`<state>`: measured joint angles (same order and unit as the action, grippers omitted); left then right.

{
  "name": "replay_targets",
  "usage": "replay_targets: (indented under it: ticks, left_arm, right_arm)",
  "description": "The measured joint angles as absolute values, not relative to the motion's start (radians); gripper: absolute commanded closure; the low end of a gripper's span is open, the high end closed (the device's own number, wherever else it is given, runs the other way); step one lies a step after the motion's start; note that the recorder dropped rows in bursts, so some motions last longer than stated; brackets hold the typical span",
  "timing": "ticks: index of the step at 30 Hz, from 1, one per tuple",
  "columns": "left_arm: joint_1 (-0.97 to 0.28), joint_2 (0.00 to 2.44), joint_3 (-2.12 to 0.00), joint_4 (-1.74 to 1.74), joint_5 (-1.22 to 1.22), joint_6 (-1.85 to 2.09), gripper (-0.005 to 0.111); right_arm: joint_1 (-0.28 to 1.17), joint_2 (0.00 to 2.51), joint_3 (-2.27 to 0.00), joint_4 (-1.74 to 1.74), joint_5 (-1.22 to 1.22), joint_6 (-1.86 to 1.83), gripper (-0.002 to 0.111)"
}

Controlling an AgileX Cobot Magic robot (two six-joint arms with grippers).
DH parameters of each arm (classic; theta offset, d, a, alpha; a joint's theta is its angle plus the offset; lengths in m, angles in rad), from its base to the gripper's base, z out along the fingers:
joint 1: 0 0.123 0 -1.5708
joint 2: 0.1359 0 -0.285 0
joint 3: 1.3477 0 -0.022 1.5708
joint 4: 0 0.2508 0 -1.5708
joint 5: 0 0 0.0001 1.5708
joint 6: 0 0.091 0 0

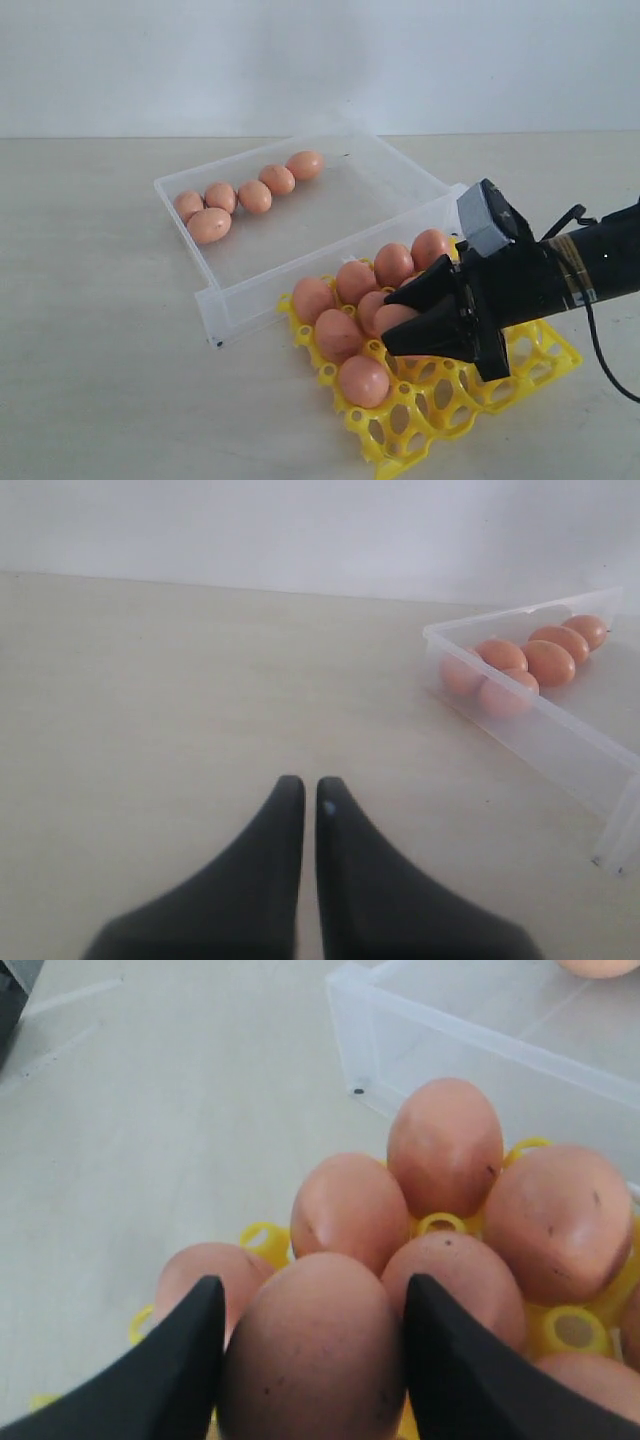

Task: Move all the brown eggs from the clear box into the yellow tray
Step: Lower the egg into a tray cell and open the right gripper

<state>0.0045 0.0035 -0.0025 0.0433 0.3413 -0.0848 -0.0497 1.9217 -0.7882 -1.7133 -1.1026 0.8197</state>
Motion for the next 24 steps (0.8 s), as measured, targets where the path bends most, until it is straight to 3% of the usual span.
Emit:
replay_targets:
  ticks: [16,24]
  left_arm:
    - [0.005,0.003,-0.003,0.043,0.341,-0.085,0.103]
    - [0.005,0.003,-0.003,0.043,0.341,-0.085,0.103]
  right_arm:
    - [-0.050,1.969,-0.788,-1.662,-1.166,0.868,0.106]
    - [-0.050,1.969,-0.788,-1.660,-1.171,0.919,0.064]
